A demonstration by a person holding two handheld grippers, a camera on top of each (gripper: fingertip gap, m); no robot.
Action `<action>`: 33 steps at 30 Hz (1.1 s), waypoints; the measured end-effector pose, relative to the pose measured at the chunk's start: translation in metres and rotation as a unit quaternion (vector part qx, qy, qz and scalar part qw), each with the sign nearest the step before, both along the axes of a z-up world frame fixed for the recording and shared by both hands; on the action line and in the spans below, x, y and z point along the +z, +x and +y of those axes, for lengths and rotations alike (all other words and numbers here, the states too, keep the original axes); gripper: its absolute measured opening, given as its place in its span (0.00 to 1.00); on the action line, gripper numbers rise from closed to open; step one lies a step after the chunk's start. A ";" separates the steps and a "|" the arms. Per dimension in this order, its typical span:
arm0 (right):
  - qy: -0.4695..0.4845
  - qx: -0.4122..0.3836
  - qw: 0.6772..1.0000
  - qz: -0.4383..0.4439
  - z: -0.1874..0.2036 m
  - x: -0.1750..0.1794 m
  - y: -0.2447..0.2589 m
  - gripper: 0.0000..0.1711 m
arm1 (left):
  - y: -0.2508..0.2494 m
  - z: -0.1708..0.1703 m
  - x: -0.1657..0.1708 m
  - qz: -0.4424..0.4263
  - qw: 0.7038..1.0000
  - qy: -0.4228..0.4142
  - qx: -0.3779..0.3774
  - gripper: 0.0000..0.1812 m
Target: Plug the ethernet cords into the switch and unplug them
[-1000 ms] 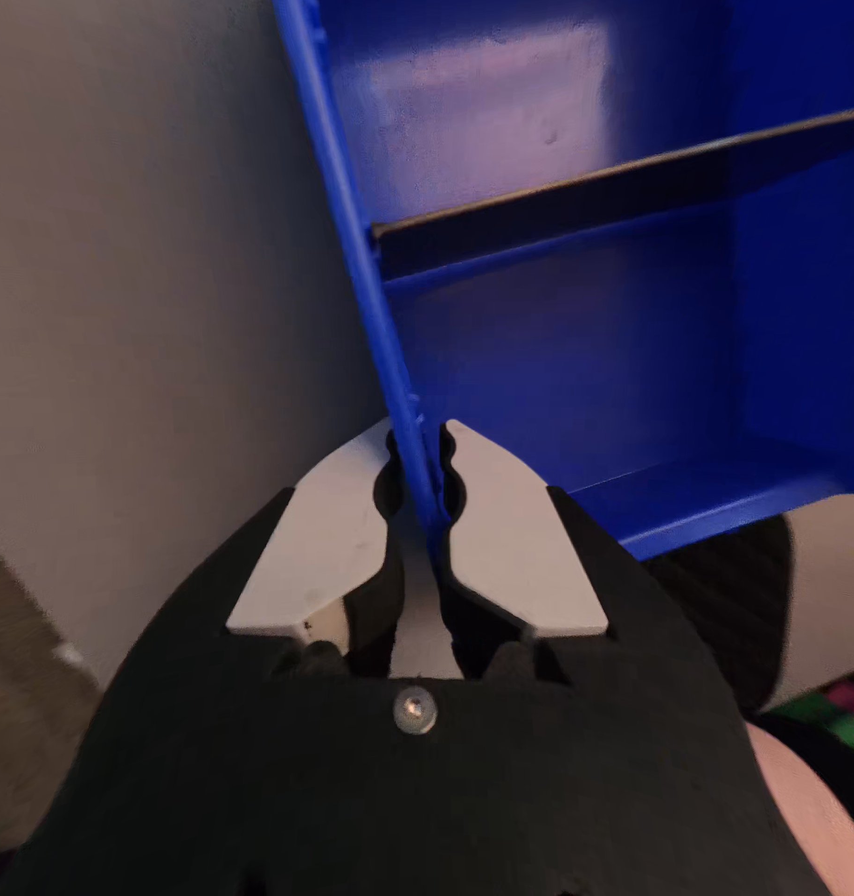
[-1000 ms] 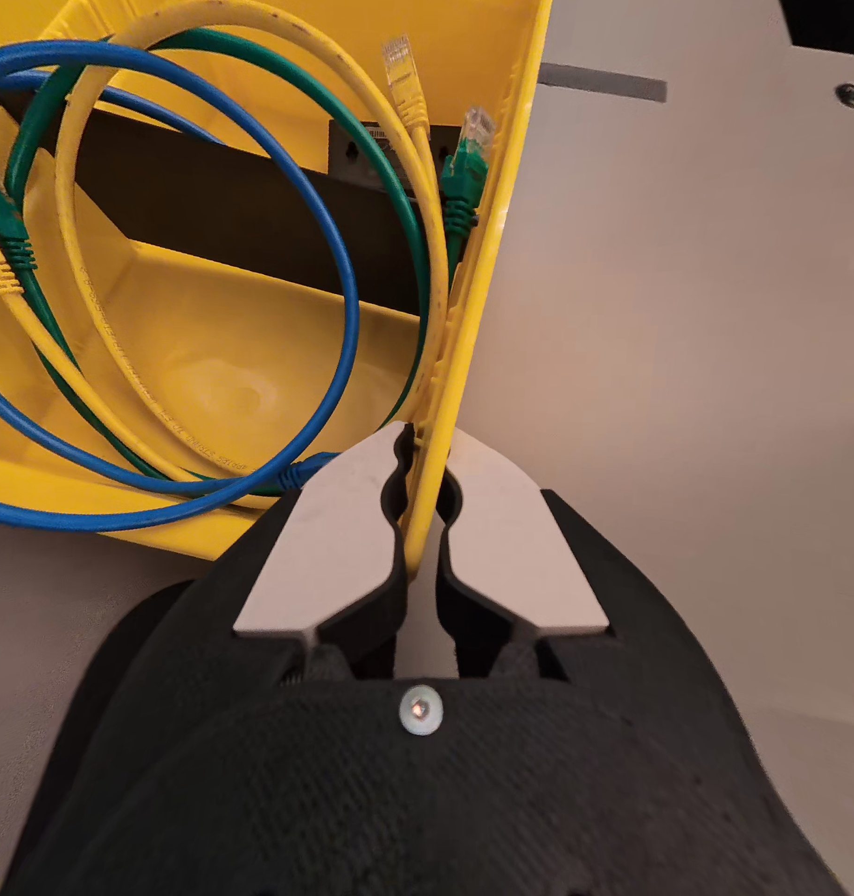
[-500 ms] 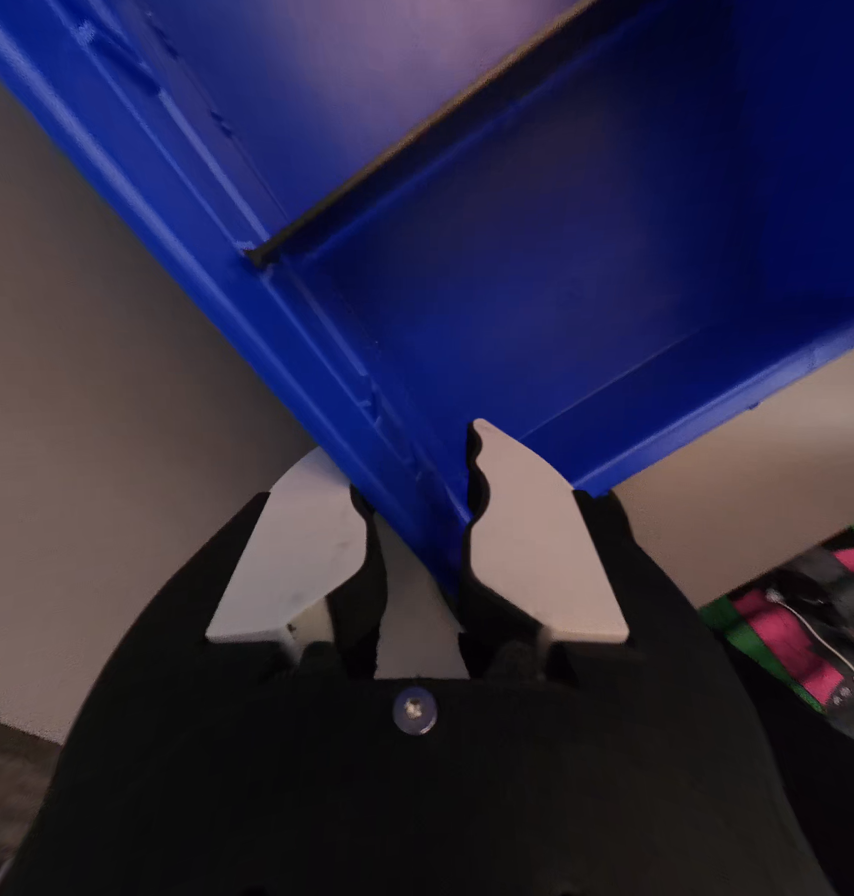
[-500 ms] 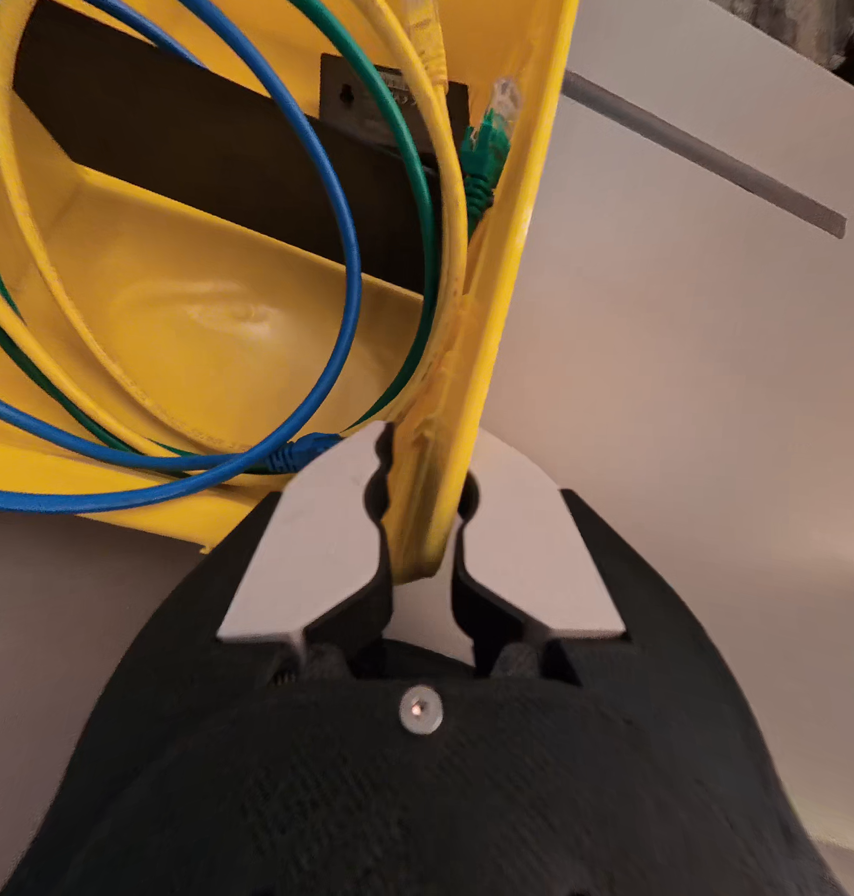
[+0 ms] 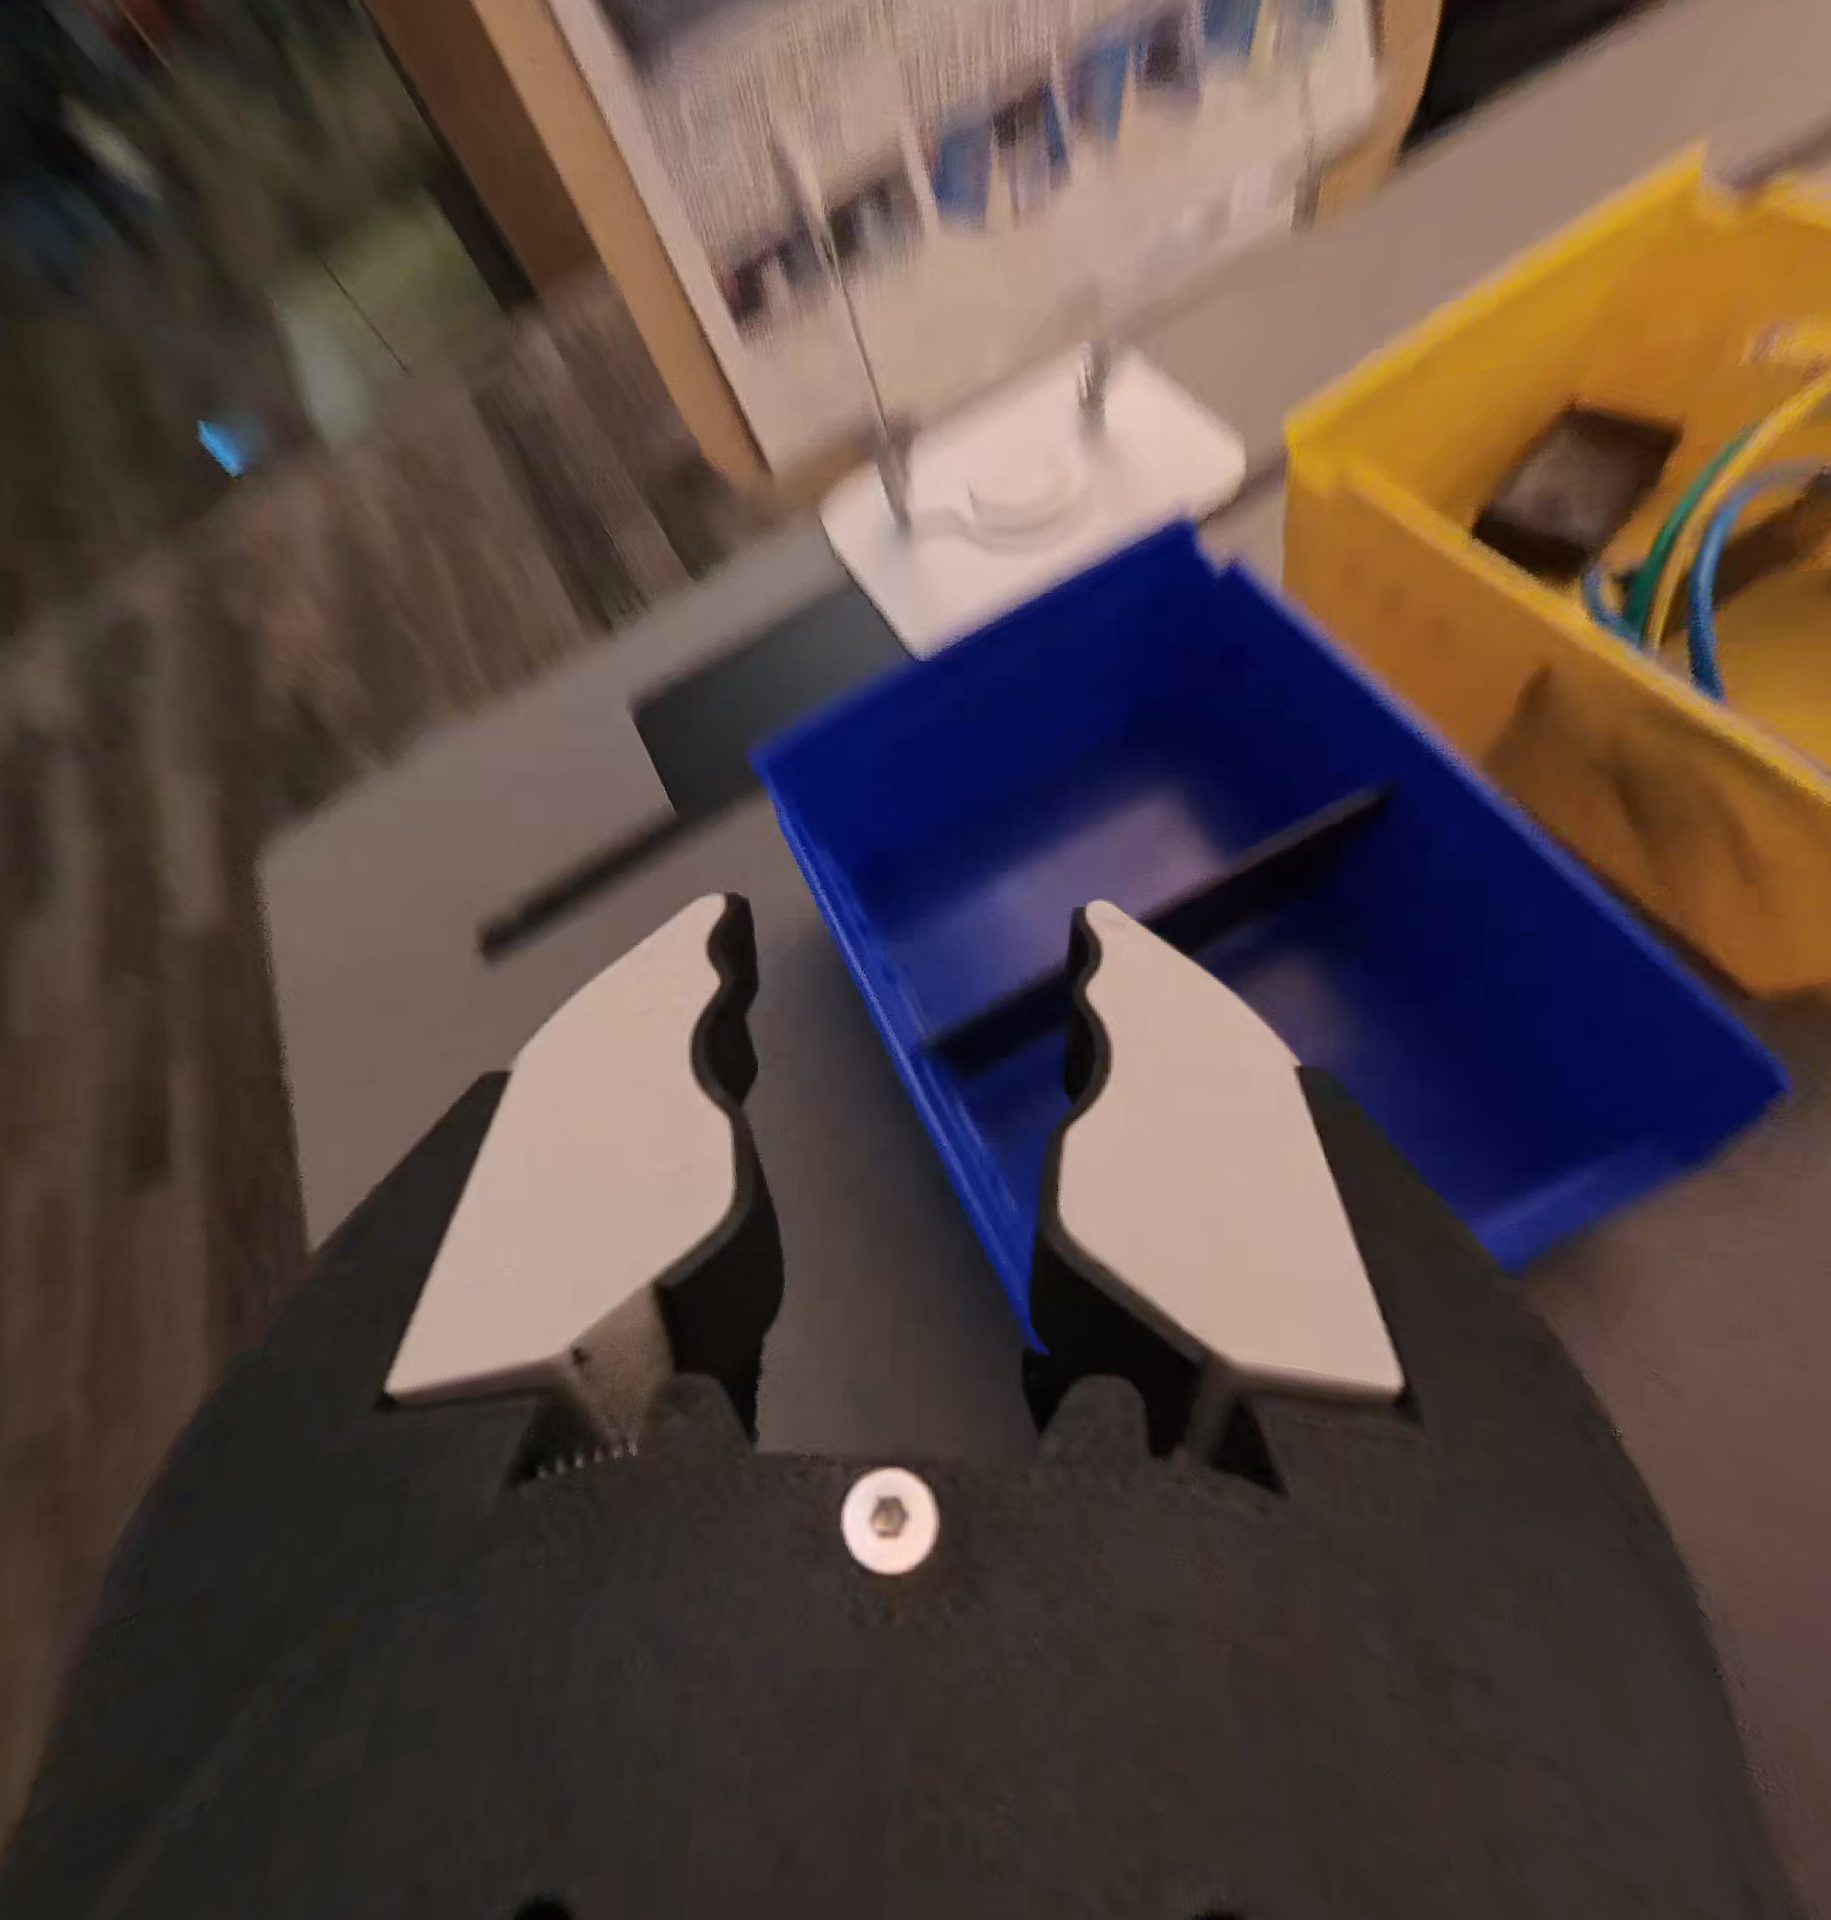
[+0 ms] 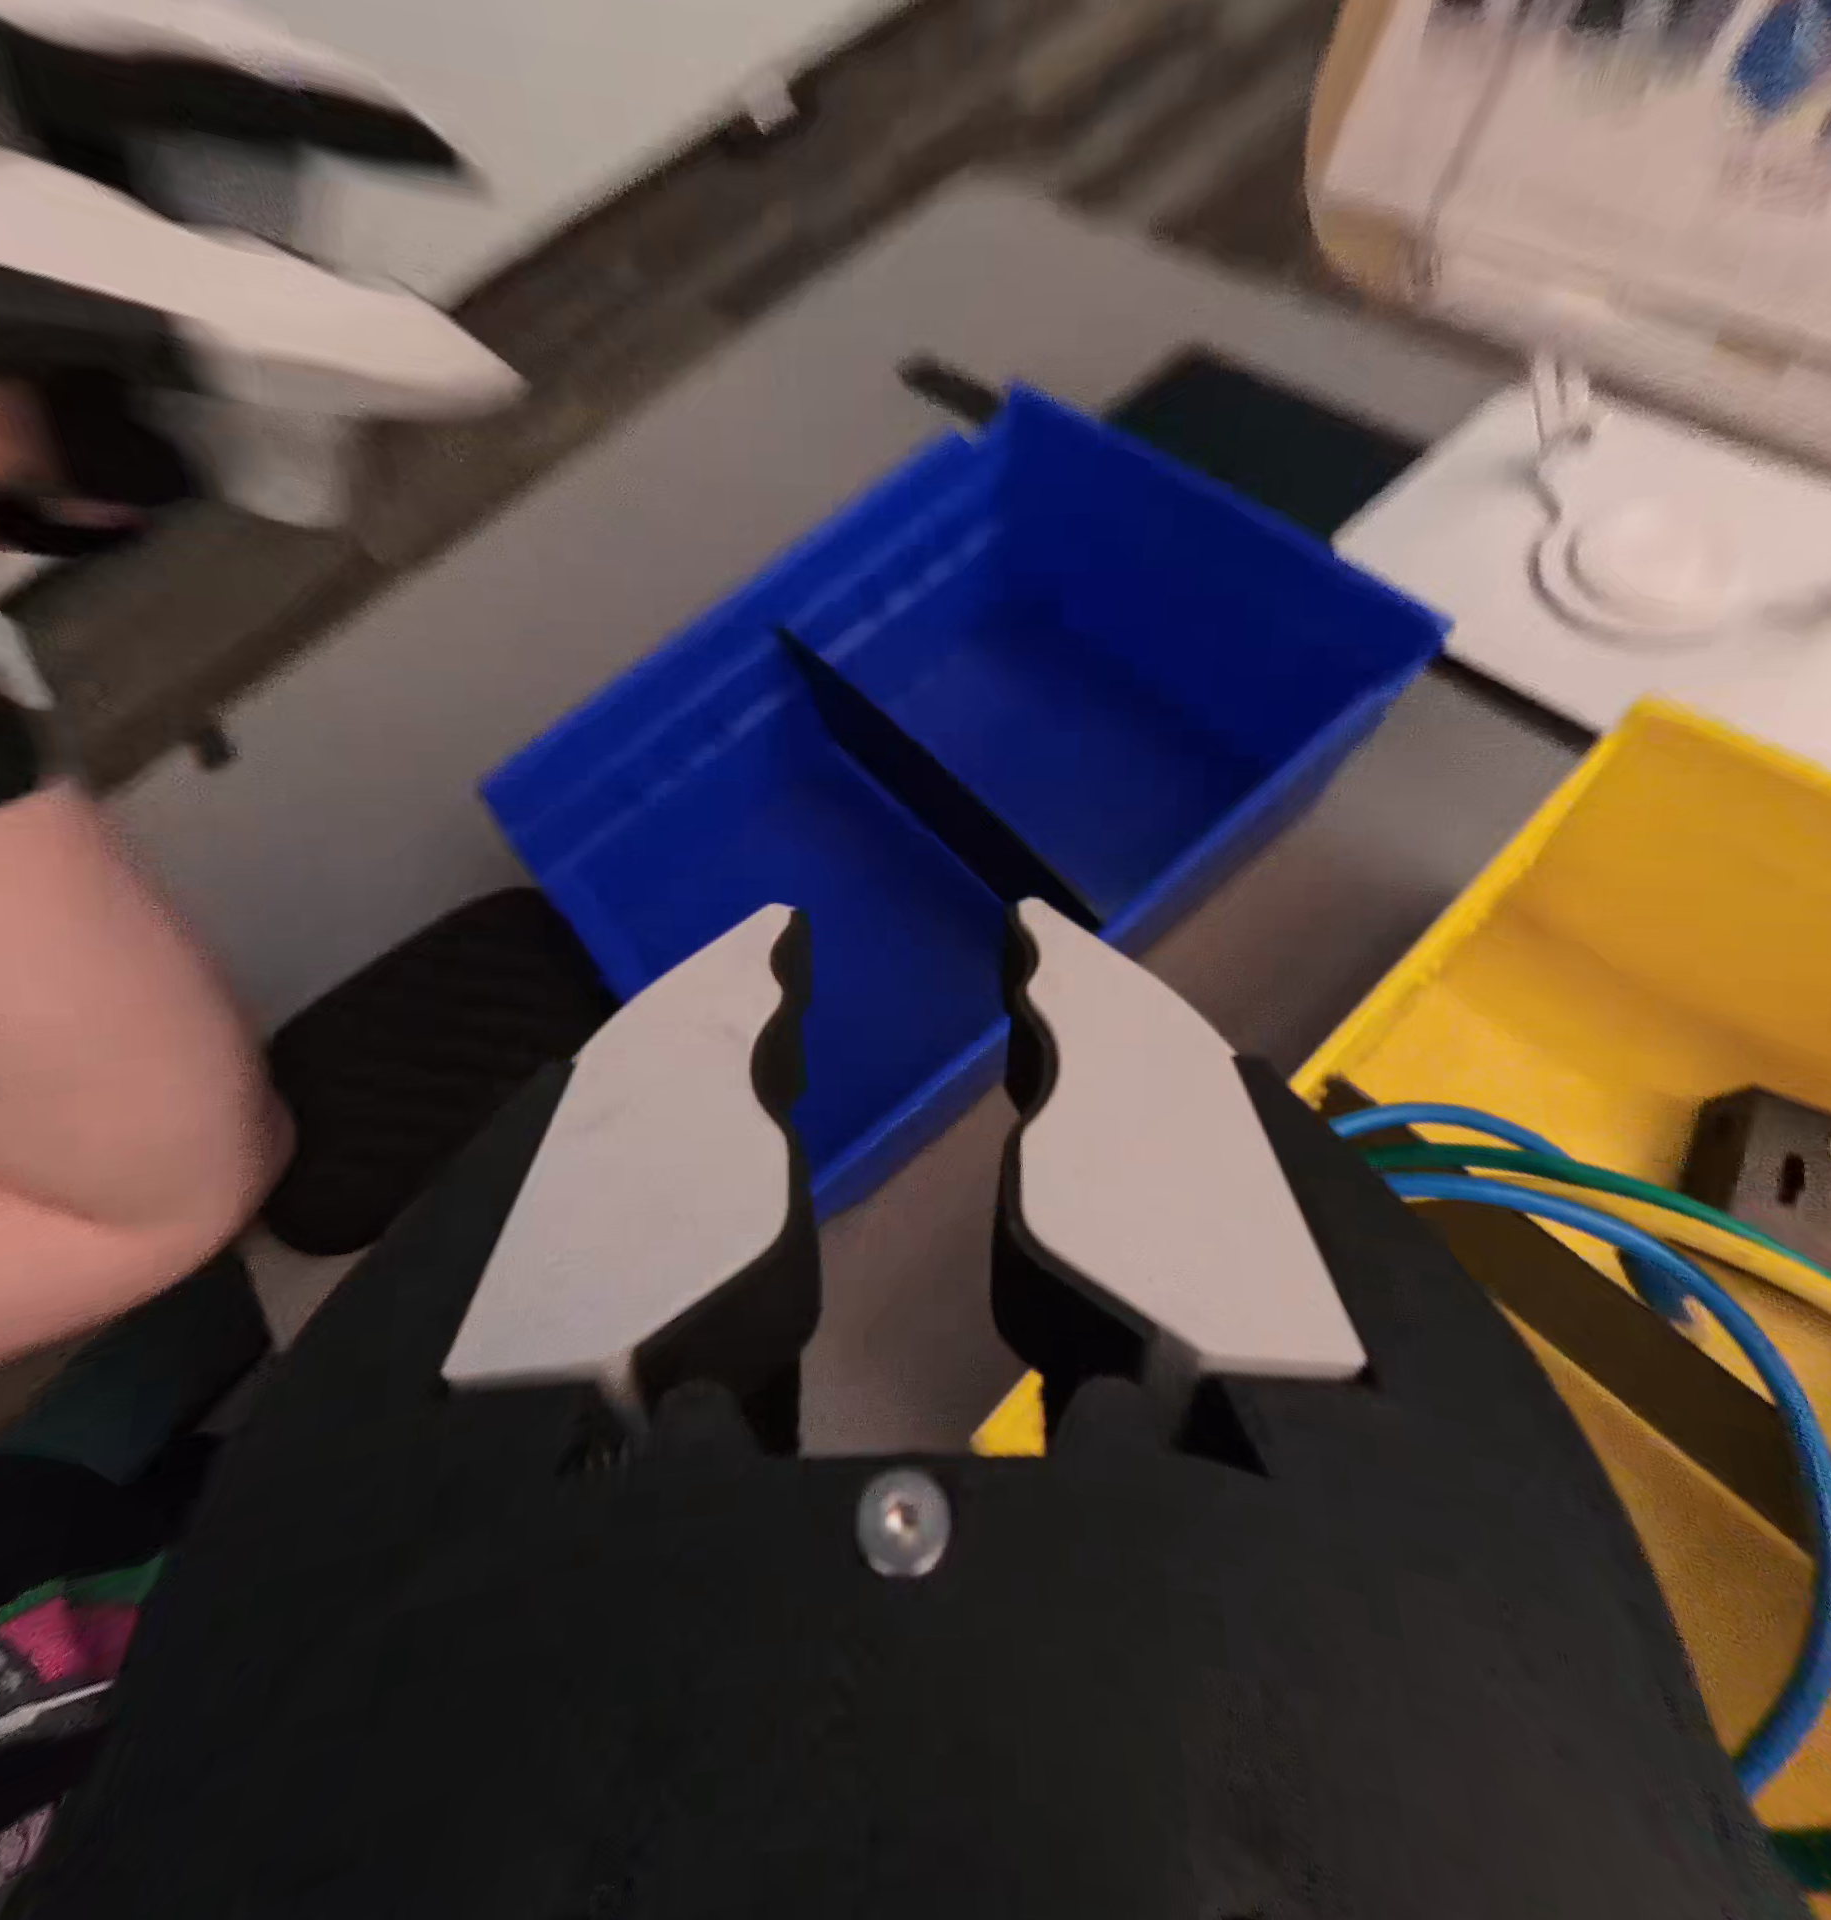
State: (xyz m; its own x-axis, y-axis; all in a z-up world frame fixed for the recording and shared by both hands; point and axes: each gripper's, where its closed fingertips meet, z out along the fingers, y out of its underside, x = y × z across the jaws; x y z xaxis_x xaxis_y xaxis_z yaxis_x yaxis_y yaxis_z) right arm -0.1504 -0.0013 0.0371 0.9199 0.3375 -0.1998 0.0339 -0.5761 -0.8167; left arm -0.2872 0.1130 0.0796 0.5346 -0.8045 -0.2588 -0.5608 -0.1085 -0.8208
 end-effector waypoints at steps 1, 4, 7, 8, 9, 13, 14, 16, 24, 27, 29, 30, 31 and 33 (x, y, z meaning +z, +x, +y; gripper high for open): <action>-0.041 -0.011 0.999 -0.016 0.012 -0.015 0.004 0.22 | 0.006 -0.003 0.014 -0.025 0.999 0.037 0.000 0.31; -0.158 -0.047 0.985 -0.050 0.030 -0.053 0.014 0.23 | 0.024 -0.016 0.041 -0.072 0.991 0.113 0.002 0.32; -0.241 -0.077 0.967 -0.036 0.036 -0.079 0.014 0.25 | 0.045 -0.031 0.061 -0.105 0.979 0.174 -0.009 0.39; -0.268 -0.087 0.959 -0.030 0.036 -0.088 0.014 0.25 | 0.052 -0.036 0.067 -0.112 0.973 0.200 -0.012 0.40; -0.290 -0.098 0.952 -0.024 0.035 -0.096 0.014 0.24 | 0.056 -0.040 0.072 -0.117 0.966 0.228 -0.009 0.41; -0.347 -0.114 0.931 0.007 0.036 -0.122 0.005 0.21 | 0.061 -0.043 0.082 -0.118 0.948 0.296 0.009 0.40; -0.355 -0.113 0.928 0.020 0.037 -0.127 0.000 0.21 | 0.061 -0.041 0.081 -0.119 0.949 0.292 0.012 0.40; -0.368 -0.125 0.921 0.022 0.039 -0.142 -0.003 0.21 | 0.056 -0.032 0.079 -0.116 0.953 0.280 0.023 0.40; -0.400 -0.135 0.906 0.034 0.046 -0.168 0.001 0.14 | 0.029 0.001 0.072 -0.125 0.962 0.233 0.064 0.40; -0.405 -0.142 0.903 0.016 0.049 -0.170 0.005 0.10 | 0.026 0.003 0.072 -0.132 0.963 0.224 0.069 0.39; -0.408 -0.140 0.902 0.020 0.054 -0.168 0.004 0.07 | 0.024 0.002 0.073 -0.130 0.963 0.224 0.073 0.39; -0.409 -0.138 0.902 0.024 0.057 -0.167 0.004 0.05 | 0.023 0.002 0.073 -0.129 0.963 0.225 0.076 0.39; -0.410 -0.132 0.902 0.033 0.060 -0.164 0.002 0.04 | 0.022 0.001 0.073 -0.127 0.963 0.224 0.080 0.39; -0.405 -0.114 0.906 0.039 0.066 -0.155 -0.002 0.04 | 0.021 -0.001 0.073 -0.123 0.965 0.218 0.081 0.40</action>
State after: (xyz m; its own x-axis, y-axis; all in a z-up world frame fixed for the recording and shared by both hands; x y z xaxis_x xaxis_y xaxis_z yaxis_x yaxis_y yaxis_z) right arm -0.1526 0.0644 -0.1179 0.9200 -0.1455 -0.3640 -0.2000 -0.9728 -0.1167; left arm -0.2661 0.1116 0.1526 0.7327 -0.5488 -0.4023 -0.3470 0.2073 -0.9147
